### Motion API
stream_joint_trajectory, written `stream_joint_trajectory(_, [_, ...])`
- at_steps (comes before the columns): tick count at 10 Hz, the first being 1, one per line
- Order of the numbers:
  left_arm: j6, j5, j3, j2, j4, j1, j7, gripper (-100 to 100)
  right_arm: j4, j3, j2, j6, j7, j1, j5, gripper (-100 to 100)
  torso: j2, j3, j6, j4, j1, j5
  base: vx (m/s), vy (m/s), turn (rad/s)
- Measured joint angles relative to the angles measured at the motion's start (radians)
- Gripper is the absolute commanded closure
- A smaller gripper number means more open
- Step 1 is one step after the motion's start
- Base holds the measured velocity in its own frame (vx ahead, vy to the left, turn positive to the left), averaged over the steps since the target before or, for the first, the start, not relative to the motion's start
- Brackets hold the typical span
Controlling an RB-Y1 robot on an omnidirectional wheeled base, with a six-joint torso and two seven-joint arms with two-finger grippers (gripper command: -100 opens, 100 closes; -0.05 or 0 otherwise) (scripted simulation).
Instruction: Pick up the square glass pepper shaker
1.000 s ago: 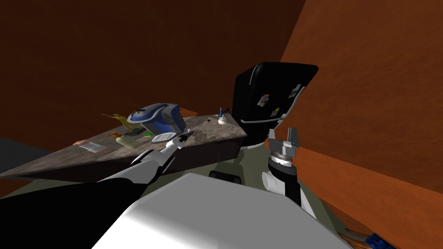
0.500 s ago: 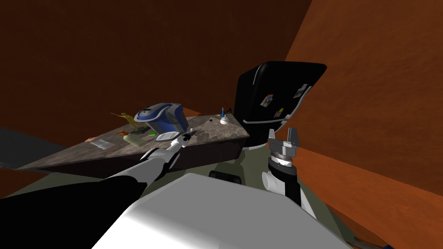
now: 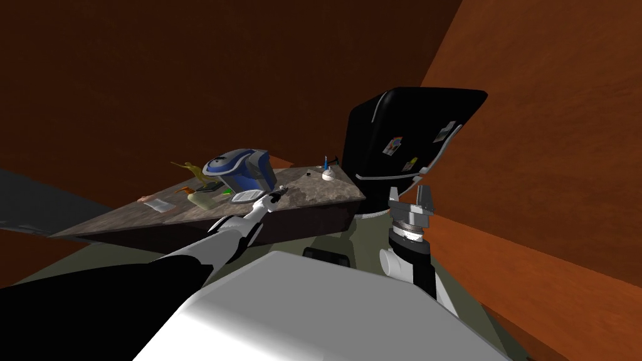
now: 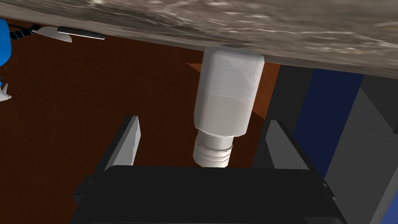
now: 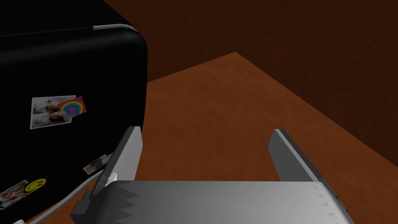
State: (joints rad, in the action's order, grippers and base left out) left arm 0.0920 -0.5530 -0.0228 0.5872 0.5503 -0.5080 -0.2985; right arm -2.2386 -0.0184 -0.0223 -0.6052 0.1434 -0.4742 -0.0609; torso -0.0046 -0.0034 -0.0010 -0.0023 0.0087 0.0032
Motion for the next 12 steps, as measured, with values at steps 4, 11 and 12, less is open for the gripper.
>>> stream_joint_trajectory(4, [-0.052,-0.114,0.013,-0.05,0.052,-0.018,0.061,-100,0.0,0.0,0.0,0.0,0.0,0.0,0.0,0,0.0,0.0,0.0,0.0,0.0,0.0,-0.001,0.044,0.067])
stream_joint_trajectory(11, [-0.052,-0.154,0.043,-0.066,0.037,-0.033,0.06,0,0.0,0.0,0.0,0.0,0.0,0.0,0.0,0,-0.001,-0.001,0.0,-0.001,-0.001,0.001,0.0,0.002,-0.001])
stream_joint_trajectory(12, [-0.052,-0.154,0.043,-0.066,0.037,-0.033,0.06,100,0.0,0.0,0.0,0.0,0.0,0.0,0.0,0,-0.001,-0.001,0.0,-0.001,-0.001,0.001,0.002,-0.038,-0.111])
